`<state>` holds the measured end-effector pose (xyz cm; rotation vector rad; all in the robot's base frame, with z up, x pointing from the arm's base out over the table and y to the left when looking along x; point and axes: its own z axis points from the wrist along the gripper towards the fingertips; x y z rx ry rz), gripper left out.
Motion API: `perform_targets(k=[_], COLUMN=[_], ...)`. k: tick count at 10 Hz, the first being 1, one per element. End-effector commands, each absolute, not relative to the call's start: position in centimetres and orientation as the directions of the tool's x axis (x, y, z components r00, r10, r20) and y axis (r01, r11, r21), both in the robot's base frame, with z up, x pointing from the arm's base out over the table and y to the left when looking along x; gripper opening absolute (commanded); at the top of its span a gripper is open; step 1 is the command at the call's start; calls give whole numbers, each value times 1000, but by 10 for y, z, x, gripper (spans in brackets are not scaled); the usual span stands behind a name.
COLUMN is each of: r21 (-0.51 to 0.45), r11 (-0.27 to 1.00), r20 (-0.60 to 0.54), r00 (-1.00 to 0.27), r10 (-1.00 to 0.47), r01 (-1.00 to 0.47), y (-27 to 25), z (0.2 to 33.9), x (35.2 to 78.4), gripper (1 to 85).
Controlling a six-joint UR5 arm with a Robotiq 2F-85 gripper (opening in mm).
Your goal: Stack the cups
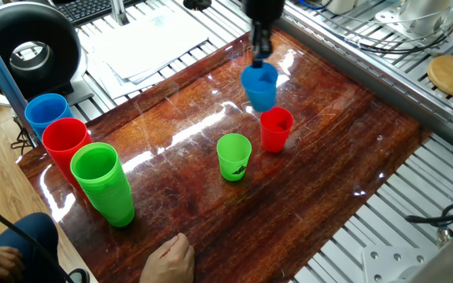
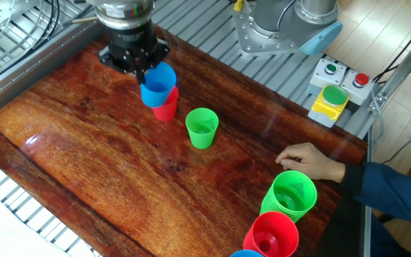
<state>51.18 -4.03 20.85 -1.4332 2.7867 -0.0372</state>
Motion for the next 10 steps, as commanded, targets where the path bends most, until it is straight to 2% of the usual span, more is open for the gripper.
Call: perform_targets(k=[1, 5, 10], r21=[-37, 9, 14], r11=[562, 584, 595], r20=[-9, -37, -49], r00=[-562, -584, -595], r10=[-827, -811, -802], r01=[-826, -812, -804], y=[-58, -47, -45], z=[198, 190, 181], x=[500, 487, 480], gripper=[13, 13, 13])
